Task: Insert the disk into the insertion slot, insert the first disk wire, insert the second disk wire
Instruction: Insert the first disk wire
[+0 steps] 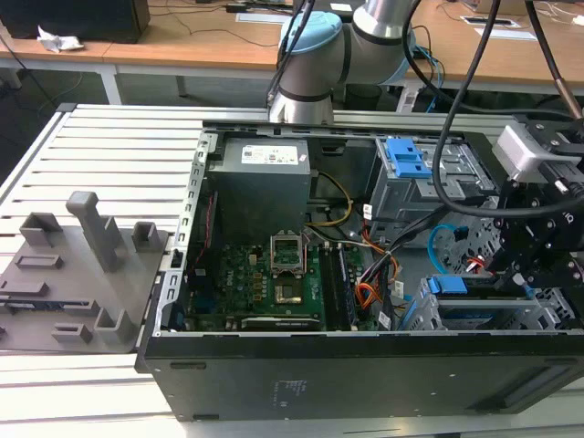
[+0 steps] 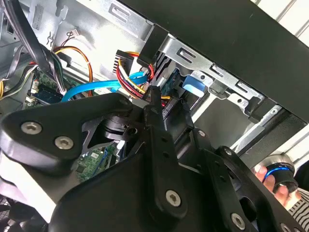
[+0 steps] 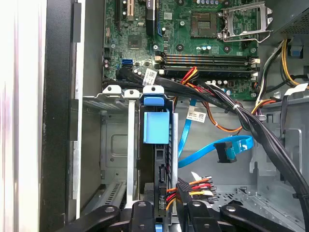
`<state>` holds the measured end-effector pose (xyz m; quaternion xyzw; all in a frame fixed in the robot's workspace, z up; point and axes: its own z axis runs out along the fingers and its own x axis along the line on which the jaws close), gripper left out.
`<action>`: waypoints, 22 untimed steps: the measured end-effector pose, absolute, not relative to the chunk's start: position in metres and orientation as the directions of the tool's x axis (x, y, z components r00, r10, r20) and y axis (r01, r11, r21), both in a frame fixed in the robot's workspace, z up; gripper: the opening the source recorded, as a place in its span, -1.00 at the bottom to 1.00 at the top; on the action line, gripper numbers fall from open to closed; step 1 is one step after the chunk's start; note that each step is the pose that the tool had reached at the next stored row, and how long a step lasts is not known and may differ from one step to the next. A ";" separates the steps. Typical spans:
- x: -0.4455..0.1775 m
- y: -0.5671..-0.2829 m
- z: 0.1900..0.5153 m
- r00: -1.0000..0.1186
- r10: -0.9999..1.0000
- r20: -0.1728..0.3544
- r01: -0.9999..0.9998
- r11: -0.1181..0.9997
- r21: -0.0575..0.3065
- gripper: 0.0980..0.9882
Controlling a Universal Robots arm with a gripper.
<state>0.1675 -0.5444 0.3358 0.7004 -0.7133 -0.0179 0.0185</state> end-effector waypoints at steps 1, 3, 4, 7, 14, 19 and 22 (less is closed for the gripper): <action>0.168 -0.544 0.338 -0.018 -1.000 0.001 -0.999 0.018 0.051 -0.51; 0.168 -0.544 0.354 -0.018 -1.000 0.001 -0.999 0.018 0.051 -0.51; 0.168 -0.544 0.358 -0.018 -1.000 0.002 -0.999 0.018 0.051 -0.51; 0.168 -0.544 0.373 -0.018 -1.000 0.002 -0.999 0.018 0.051 -0.51; 0.168 -0.544 0.373 -0.018 -1.000 0.002 -0.999 0.018 0.051 -0.53; 0.168 -0.544 0.374 -0.018 -1.000 0.002 -0.999 0.018 0.051 -0.98; 0.168 -0.544 0.374 -0.018 -1.000 0.002 -0.999 0.018 0.051 -0.98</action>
